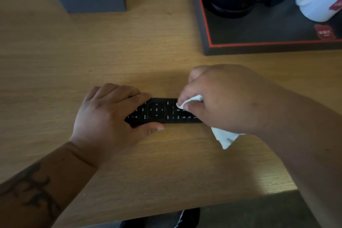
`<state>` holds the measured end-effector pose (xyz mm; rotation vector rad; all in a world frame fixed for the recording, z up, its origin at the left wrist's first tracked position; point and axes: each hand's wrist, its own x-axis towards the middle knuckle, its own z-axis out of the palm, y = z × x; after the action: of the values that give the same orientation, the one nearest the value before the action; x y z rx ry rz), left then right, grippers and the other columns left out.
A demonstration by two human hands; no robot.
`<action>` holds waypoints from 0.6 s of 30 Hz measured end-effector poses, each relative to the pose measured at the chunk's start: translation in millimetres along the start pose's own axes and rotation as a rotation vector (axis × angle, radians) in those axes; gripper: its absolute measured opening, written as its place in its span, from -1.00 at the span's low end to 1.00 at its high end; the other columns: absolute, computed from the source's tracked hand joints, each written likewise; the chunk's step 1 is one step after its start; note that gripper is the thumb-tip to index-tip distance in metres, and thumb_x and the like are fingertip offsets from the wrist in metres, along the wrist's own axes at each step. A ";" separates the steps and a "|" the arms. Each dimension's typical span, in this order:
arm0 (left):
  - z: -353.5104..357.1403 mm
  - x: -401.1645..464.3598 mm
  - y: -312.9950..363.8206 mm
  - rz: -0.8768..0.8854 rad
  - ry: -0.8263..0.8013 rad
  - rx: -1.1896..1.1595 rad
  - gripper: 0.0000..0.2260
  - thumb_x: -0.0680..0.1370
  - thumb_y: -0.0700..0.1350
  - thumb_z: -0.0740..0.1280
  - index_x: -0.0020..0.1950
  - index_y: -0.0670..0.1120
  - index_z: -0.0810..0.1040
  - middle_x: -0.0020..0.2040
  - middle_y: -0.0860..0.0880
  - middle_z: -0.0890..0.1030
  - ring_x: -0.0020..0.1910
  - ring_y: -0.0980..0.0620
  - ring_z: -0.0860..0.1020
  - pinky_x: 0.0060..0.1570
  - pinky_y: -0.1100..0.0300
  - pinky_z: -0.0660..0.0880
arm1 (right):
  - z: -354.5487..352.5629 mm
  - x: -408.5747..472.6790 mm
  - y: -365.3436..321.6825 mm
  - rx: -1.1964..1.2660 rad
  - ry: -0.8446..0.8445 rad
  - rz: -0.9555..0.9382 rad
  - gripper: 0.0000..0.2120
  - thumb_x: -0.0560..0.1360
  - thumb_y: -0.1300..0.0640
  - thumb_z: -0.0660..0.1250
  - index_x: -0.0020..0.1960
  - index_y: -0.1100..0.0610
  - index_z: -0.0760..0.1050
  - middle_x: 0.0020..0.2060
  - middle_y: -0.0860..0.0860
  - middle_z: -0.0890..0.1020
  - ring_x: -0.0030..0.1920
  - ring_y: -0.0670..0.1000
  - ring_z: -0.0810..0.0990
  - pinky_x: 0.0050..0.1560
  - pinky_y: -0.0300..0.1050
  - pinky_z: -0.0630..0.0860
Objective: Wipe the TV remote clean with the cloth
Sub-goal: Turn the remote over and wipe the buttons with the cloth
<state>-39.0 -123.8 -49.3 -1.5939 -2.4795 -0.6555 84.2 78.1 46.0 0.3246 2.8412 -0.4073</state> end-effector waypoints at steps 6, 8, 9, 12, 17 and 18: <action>-0.9 -0.2 -0.8 0.000 -0.018 -0.013 -0.41 0.41 0.39 0.37 0.15 -0.07 0.67 0.02 0.01 0.67 0.01 -0.10 0.61 0.04 -0.09 0.48 | -8.1 -10.2 11.5 -0.046 -0.023 0.057 -0.81 0.51 -0.07 0.26 -0.02 -0.31 0.61 -0.19 -0.26 0.44 -0.13 -0.18 0.40 -0.29 -0.33 0.21; -0.3 0.1 -0.4 0.005 -0.017 -0.012 -0.42 0.41 0.38 0.38 0.15 -0.08 0.68 0.02 -0.01 0.68 0.00 -0.11 0.61 0.04 -0.10 0.48 | -9.8 -7.2 9.4 -0.021 -0.024 0.032 -0.81 0.52 -0.08 0.26 -0.01 -0.31 0.61 -0.13 -0.24 0.49 -0.12 -0.17 0.41 -0.27 -0.37 0.21; -0.3 -0.1 -0.1 0.006 -0.017 -0.011 -0.42 0.41 0.38 0.38 0.14 -0.08 0.68 0.02 -0.01 0.68 0.00 -0.11 0.62 0.03 -0.11 0.48 | -8.9 -4.7 6.2 -0.004 -0.017 0.020 -0.81 0.53 -0.08 0.26 0.00 -0.30 0.61 -0.09 -0.23 0.51 -0.11 -0.16 0.42 -0.26 -0.37 0.21; -0.7 0.8 -0.4 0.000 -0.013 -0.006 -0.42 0.41 0.38 0.39 0.13 -0.08 0.68 0.01 0.00 0.68 -0.01 -0.11 0.62 0.03 -0.10 0.48 | -0.1 0.2 -1.3 0.011 0.002 0.004 -0.80 0.54 -0.07 0.25 0.02 -0.29 0.62 -0.05 -0.21 0.52 -0.10 -0.15 0.44 -0.26 -0.34 0.25; -0.9 0.5 -0.5 0.002 -0.024 -0.020 -0.40 0.43 0.39 0.35 0.15 -0.08 0.67 0.02 0.00 0.68 0.00 -0.10 0.61 0.04 -0.10 0.48 | -5.7 -6.6 12.6 -0.009 -0.044 0.077 -0.83 0.52 -0.07 0.27 -0.04 -0.29 0.62 -0.23 -0.25 0.46 -0.18 -0.17 0.41 -0.29 -0.33 0.23; -1.0 0.3 -0.5 0.002 -0.024 -0.020 -0.40 0.43 0.39 0.35 0.15 -0.08 0.68 0.02 -0.01 0.68 0.01 -0.10 0.61 0.04 -0.10 0.49 | -9.8 -6.9 15.6 -0.013 -0.083 0.083 -0.83 0.52 -0.08 0.27 -0.05 -0.29 0.62 -0.23 -0.25 0.48 -0.19 -0.17 0.42 -0.29 -0.30 0.27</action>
<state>-39.7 -124.2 -48.4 -1.6202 -2.4960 -0.6677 92.6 94.4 53.2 0.4121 2.7379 -0.3757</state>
